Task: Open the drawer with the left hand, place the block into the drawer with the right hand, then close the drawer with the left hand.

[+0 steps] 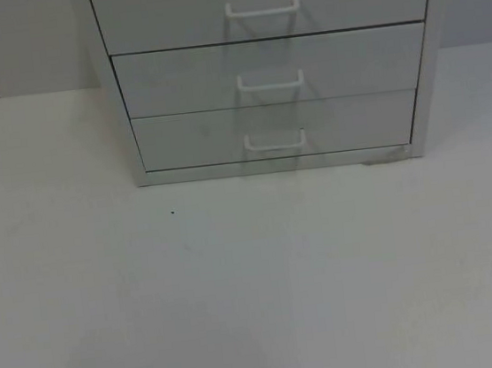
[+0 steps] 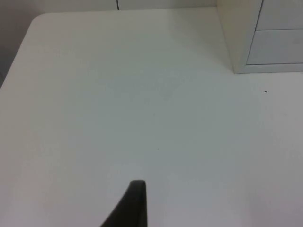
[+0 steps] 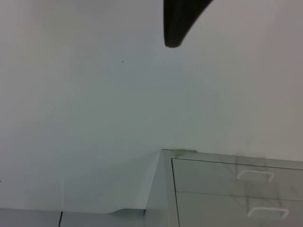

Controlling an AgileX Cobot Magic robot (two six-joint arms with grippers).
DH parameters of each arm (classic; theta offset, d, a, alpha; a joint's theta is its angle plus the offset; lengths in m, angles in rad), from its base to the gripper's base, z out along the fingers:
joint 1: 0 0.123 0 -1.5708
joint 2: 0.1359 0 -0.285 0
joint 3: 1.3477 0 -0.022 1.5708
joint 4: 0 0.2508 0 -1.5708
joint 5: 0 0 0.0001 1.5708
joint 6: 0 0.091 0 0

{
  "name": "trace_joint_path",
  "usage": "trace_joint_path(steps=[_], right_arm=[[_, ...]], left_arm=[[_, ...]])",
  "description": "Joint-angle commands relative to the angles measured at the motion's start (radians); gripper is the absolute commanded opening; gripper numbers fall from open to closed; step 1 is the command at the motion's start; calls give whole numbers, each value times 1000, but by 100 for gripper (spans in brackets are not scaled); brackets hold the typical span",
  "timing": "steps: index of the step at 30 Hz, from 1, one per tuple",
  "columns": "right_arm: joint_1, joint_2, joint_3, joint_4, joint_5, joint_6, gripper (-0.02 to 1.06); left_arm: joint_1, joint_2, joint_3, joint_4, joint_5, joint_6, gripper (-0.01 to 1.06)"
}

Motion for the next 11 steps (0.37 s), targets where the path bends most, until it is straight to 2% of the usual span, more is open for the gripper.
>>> trace_joint_path(steps=[1,5,11], right_arm=[[1,-4,1,4,-4,1,105],[-20,-4,1,4,-4,1,105],[-102,-4,1,4,-4,1,105]], left_arm=[[3,-2,4,4,-12,-8,105],[3,-2,4,4,-12,-8,105],[3,-2,4,4,-12,-8,105]])
